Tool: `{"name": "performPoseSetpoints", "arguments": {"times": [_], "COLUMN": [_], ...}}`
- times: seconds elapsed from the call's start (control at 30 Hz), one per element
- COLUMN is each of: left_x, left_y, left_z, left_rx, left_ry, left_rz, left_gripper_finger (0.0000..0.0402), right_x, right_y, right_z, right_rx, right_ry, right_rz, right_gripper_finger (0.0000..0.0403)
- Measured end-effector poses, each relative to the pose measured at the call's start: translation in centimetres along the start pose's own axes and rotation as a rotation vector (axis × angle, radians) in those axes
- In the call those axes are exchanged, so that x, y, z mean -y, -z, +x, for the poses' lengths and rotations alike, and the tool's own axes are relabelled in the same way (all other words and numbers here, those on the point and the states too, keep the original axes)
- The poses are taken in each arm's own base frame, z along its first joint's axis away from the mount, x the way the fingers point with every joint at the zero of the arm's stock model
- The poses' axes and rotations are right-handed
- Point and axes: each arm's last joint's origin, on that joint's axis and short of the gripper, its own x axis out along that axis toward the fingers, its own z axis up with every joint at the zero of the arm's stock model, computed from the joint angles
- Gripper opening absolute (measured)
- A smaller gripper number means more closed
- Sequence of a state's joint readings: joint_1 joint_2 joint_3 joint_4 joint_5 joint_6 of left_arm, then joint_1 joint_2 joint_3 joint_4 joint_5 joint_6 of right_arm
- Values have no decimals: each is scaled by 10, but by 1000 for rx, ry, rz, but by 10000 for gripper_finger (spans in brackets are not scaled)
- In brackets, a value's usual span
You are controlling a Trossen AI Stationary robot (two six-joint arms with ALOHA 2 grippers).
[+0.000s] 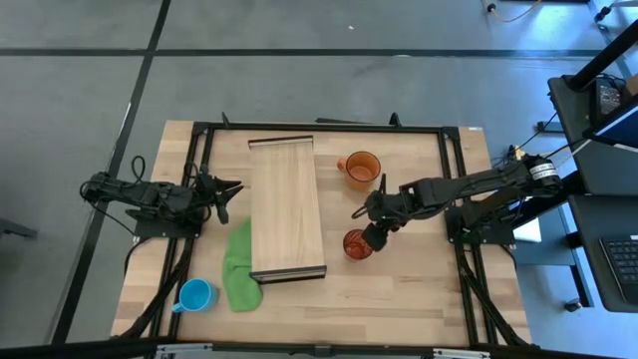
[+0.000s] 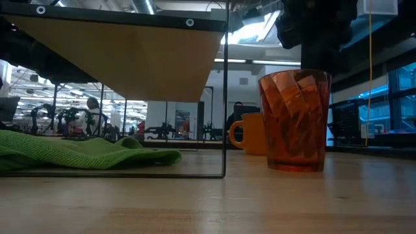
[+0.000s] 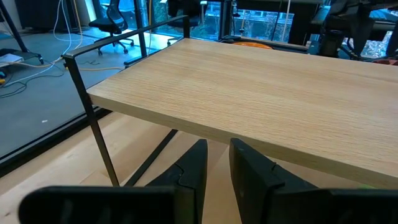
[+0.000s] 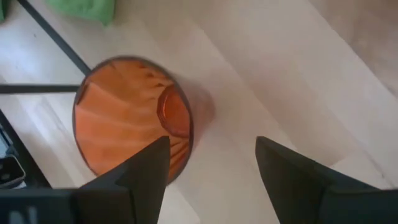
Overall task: Stack small to large cups/mugs on shelf
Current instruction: Put the brown glass on the shelf
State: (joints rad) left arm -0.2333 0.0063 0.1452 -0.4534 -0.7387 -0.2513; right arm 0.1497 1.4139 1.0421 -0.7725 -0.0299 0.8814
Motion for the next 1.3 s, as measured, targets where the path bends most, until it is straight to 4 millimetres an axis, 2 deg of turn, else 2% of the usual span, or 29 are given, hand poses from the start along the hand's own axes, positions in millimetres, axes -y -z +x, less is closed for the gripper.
{"name": "performPoseSetpoints", "arguments": {"times": [0.57, 0.7, 0.87, 1.13, 1.3], "left_x": [0, 0, 0, 0, 0], "left_y": [0, 0, 0, 0, 0], "left_z": [0, 0, 0, 0, 0], "left_rx": [0, 0, 0, 0, 0], "left_ry": [0, 0, 0, 0, 0], "left_rz": [0, 0, 0, 0, 0], "left_gripper_finger": [63, 63, 63, 63, 63], "right_x": [14, 15, 16, 13, 8], "right_y": [11, 12, 11, 7, -9], "right_z": [33, 35, 35, 32, 19], "right_rx": [20, 22, 43, 64, 127], "right_ry": [-51, -55, -42, -45, -70], "right_rz": [61, 77, 81, 33, 5], "right_gripper_finger": [238, 226, 171, 23, 16]}}
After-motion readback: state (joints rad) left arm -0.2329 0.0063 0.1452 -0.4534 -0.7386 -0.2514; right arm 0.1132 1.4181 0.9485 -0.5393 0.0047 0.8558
